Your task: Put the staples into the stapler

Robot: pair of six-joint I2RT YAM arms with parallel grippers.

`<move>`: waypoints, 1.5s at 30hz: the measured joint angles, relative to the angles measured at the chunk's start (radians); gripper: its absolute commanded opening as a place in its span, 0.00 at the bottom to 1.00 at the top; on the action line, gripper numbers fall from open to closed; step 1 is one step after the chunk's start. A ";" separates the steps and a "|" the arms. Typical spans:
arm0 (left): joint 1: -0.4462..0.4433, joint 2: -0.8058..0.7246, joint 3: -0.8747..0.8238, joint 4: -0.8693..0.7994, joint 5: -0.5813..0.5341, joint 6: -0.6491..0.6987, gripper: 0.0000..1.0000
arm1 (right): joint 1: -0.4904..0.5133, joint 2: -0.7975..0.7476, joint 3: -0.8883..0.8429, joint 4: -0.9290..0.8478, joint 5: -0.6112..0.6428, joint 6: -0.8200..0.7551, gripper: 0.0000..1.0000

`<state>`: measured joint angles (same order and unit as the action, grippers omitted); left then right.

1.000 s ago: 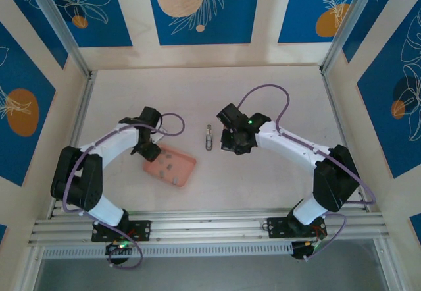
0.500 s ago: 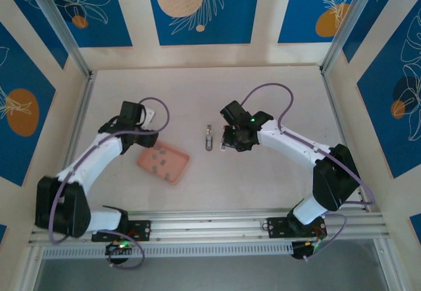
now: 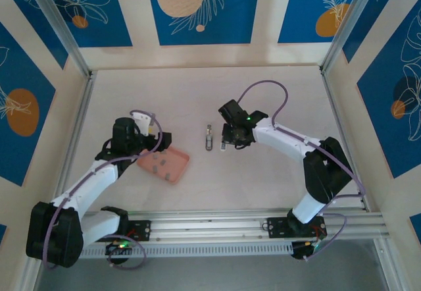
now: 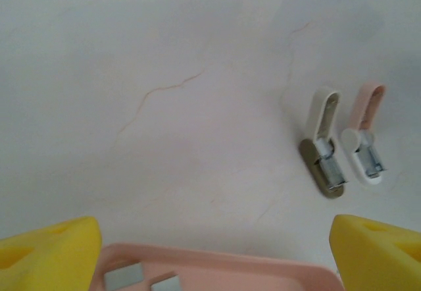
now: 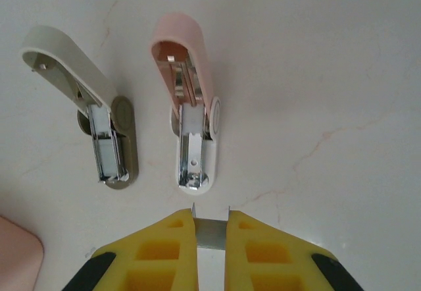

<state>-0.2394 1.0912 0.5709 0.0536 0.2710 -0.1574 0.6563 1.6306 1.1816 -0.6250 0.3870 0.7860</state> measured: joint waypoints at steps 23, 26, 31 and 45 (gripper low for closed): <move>0.000 0.031 -0.017 0.089 0.016 -0.005 0.90 | -0.005 0.145 0.007 0.094 -0.006 -0.051 0.14; 0.000 0.036 -0.017 0.090 0.016 -0.002 0.90 | -0.001 0.171 0.023 0.094 -0.009 -0.052 0.14; 0.000 0.044 -0.017 0.097 0.016 -0.001 0.90 | 0.004 0.192 0.054 0.095 -0.014 -0.052 0.14; 0.000 0.059 -0.017 0.109 0.017 -0.001 0.90 | 0.006 0.230 0.087 0.077 -0.020 -0.048 0.14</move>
<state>-0.2394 1.1500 0.5541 0.1623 0.2878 -0.1585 0.6621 1.8603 1.2682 -0.5476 0.3672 0.7376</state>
